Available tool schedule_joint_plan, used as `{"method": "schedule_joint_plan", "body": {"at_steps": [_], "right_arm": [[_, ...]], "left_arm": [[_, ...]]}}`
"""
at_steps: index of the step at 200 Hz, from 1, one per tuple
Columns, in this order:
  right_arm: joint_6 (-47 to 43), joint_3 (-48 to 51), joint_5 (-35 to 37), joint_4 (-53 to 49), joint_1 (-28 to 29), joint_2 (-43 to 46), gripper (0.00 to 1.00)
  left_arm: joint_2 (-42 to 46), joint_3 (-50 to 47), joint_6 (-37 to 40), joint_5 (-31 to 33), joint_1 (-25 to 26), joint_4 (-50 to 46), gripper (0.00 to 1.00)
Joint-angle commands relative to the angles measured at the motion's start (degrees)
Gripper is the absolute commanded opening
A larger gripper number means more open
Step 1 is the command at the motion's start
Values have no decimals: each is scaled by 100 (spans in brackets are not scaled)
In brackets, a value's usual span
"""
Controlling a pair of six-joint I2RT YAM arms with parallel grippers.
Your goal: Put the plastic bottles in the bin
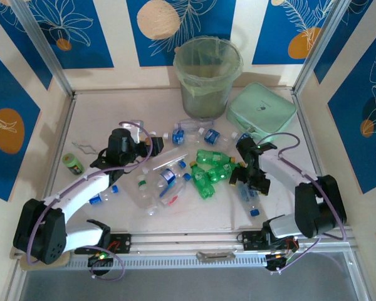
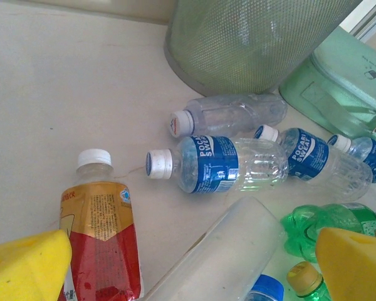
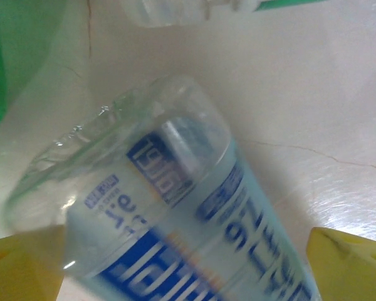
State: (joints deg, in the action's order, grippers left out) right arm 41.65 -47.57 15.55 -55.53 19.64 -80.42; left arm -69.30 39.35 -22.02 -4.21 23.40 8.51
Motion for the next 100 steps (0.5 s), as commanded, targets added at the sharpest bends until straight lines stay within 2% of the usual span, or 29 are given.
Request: {"method": "schedule_joint_plan", "body": {"at_steps": [1, 36, 100], "right_arm": [[-95, -205, 176, -81, 139, -191, 95], [-128, -128, 161, 87, 146, -286, 89], [-130, -103, 29, 288, 203, -331, 65]], "left_arm": [[149, -6, 109, 76, 29, 10, 100], [127, 2, 119, 104, 24, 45, 100], [184, -54, 60, 369, 16, 51, 100]]}}
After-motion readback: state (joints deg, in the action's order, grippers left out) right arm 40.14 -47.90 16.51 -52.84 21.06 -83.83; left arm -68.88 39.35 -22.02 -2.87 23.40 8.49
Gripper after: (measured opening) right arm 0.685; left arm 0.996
